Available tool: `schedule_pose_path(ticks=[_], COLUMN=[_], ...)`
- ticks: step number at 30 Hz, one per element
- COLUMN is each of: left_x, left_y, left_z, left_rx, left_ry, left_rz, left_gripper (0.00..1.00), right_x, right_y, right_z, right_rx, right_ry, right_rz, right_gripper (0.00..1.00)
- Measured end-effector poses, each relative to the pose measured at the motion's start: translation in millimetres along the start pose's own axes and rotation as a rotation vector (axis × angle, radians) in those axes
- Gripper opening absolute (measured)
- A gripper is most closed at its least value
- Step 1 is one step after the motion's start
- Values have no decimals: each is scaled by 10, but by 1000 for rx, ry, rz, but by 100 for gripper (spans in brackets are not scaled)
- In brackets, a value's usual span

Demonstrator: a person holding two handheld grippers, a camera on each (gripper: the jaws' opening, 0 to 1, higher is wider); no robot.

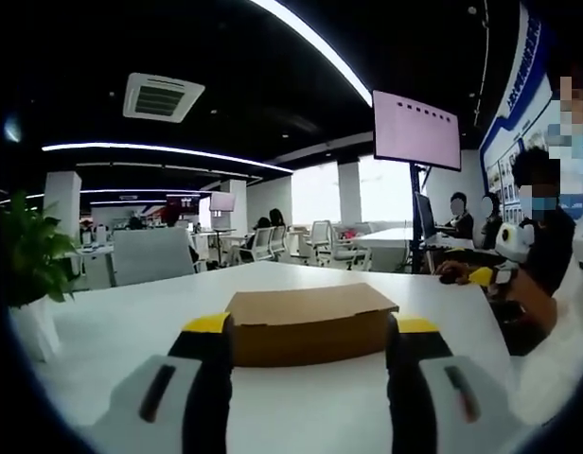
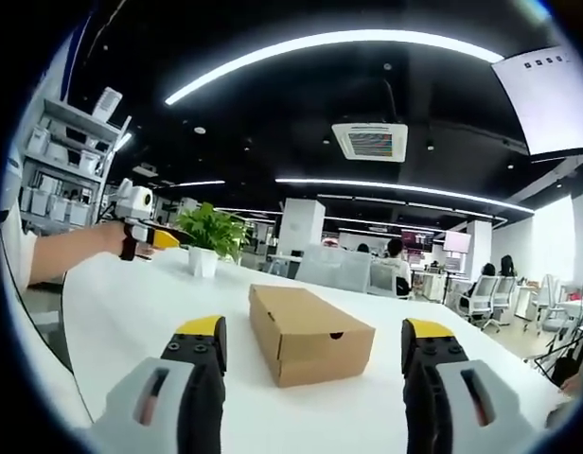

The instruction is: Operate the shoe box by opening the lid, removing the specified soft item, and placing it in the target area until the item is outside and the box remains undamaged.

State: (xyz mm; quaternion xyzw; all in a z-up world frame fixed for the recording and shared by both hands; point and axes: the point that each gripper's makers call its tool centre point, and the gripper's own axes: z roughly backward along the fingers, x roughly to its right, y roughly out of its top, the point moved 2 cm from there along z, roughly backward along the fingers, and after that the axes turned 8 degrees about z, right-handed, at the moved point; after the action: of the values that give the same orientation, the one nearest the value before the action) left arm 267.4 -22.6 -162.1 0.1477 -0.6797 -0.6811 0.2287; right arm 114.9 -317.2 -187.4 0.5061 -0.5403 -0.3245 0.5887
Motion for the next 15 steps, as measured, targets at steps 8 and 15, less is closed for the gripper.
schedule_pose_path(ticks=[8,15], left_x=[-69,-129], left_y=[43,48], left_z=[-11,-16], left_rx=[24,20], left_ry=[7,7], left_rz=[-52,-18], left_gripper=[63,65], right_x=[18,36], right_y=[4,-8], right_z=[-6,-35], right_rx=[13,-6], right_ry=[4,-5], right_rz=[-42,-7], right_gripper=[78,75])
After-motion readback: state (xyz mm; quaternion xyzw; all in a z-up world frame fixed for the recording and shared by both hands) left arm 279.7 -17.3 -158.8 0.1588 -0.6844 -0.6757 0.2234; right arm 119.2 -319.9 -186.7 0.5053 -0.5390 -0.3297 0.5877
